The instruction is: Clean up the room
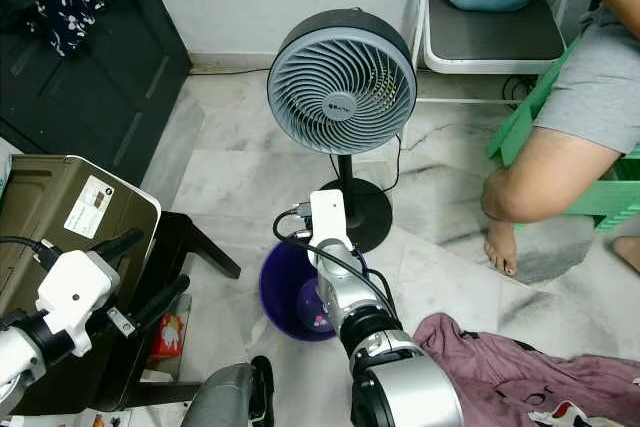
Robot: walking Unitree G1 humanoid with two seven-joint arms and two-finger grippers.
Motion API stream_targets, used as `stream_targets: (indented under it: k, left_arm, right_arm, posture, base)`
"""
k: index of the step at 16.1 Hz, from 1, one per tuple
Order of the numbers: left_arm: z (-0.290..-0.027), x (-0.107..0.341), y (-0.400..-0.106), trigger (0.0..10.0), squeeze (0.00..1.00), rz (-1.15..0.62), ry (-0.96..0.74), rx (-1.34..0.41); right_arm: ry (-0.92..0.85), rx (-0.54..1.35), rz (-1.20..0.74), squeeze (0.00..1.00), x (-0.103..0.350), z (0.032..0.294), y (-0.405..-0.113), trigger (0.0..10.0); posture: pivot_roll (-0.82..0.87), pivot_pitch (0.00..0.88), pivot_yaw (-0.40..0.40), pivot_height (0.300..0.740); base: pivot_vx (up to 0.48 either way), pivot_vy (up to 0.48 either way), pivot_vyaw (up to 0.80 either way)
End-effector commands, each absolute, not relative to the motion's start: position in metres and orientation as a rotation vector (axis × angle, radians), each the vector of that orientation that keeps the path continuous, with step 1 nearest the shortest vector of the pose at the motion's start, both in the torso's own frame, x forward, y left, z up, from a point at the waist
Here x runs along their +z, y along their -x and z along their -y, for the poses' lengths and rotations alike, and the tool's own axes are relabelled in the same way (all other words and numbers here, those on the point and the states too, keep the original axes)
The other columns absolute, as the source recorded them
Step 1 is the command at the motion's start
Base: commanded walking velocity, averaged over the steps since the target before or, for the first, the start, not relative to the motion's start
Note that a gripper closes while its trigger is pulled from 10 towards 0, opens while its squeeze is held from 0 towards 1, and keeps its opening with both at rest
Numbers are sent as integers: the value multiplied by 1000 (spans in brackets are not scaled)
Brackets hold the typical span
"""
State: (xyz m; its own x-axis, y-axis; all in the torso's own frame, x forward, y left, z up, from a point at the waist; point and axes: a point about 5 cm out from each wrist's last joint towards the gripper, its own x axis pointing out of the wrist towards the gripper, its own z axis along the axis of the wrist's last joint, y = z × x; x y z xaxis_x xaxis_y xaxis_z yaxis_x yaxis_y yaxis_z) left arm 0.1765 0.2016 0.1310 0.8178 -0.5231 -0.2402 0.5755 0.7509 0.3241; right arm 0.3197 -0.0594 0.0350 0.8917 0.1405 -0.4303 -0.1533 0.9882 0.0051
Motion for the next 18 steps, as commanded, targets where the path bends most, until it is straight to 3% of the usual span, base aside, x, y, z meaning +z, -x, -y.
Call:
stream_targets:
  k: [1, 5, 10, 11, 12, 16, 18]
  left_arm:
    - [-209, 136, -175, 10000, 0, -142, -429, -564]
    - [-209, 135, -184, 10000, 0, -105, -425, -519]
    - [-173, 136, -219, 10000, 0, 16, -336, -502]
    - [-171, 136, -222, 10000, 0, 29, -332, -501]
    - [-161, 136, -236, 10000, 0, 64, -316, -488]
    - [-147, 140, -258, 10000, 0, 138, -300, -447]
    - [-150, 137, -262, 10000, 0, 134, -241, -332]
  right_arm:
    - [-34, 210, -420, 1000, 47, 29, -321, 10000]
    - [-114, 385, -327, 1000, 66, 11, -324, 10000]
    - [58, 714, -230, 1000, 80, 15, -313, 10000]
    - [74, 742, -219, 922, 82, 17, -311, 10000]
    - [123, 803, -210, 0, 87, 30, -308, 10000]
    - [166, 753, -224, 0, 92, 74, -299, 10000]
    - [45, 560, -152, 0, 103, 92, -306, 10000]
  posture:
    - [223, 198, 136, 740]
    - [182, 154, 107, 740]
    - [52, 75, 56, 740]
    - [37, 68, 56, 740]
    - [-12, 34, 52, 740]
    - [-58, 0, 25, 740]
    - [-41, 0, -6, 740]
  base:
    - [0, 0, 0]
    - [0, 0, 0]
    - [0, 0, 0]
    - [0, 0, 0]
    - [0, 0, 0]
    - [0, 0, 0]
    - [0, 0, 0]
